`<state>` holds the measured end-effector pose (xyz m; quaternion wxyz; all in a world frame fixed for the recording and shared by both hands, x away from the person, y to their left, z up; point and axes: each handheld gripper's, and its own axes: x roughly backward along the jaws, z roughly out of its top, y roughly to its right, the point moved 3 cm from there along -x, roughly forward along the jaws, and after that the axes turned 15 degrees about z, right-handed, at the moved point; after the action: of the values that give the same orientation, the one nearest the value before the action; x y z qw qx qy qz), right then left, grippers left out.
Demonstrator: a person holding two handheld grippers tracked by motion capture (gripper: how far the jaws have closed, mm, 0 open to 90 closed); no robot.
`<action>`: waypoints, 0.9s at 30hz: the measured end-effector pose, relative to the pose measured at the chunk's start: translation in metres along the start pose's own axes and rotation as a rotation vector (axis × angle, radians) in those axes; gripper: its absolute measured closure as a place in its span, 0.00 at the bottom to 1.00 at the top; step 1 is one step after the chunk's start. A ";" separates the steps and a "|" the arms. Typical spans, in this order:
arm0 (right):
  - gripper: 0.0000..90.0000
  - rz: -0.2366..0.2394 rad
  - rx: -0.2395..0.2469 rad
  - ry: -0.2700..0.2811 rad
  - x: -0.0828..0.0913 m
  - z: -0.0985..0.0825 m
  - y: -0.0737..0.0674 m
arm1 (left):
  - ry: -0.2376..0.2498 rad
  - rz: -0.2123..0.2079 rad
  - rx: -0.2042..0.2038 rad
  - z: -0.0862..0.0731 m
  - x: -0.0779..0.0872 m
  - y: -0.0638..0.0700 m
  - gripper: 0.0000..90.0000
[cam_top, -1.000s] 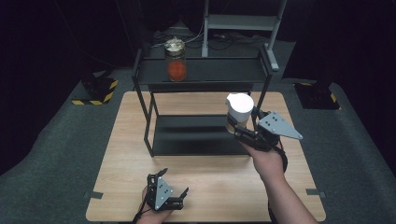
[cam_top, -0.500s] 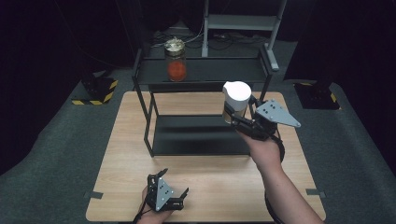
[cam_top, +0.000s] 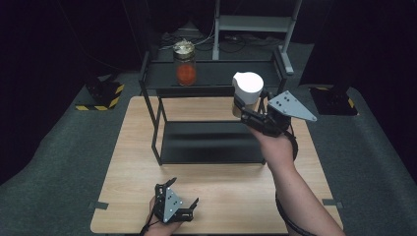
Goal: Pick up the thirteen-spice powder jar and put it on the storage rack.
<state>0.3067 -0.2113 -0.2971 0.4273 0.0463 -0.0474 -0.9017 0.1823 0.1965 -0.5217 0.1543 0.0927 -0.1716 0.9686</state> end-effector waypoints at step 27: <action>0.33 -0.031 0.018 0.028 -0.030 0.035 0.012 | 0.006 -0.013 0.006 -0.001 0.000 -0.003 0.01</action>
<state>0.3306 -0.1944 -0.2598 0.4133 0.0637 -0.0488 -0.9070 0.1831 0.1992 -0.5219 0.1608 0.0913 -0.1677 0.9683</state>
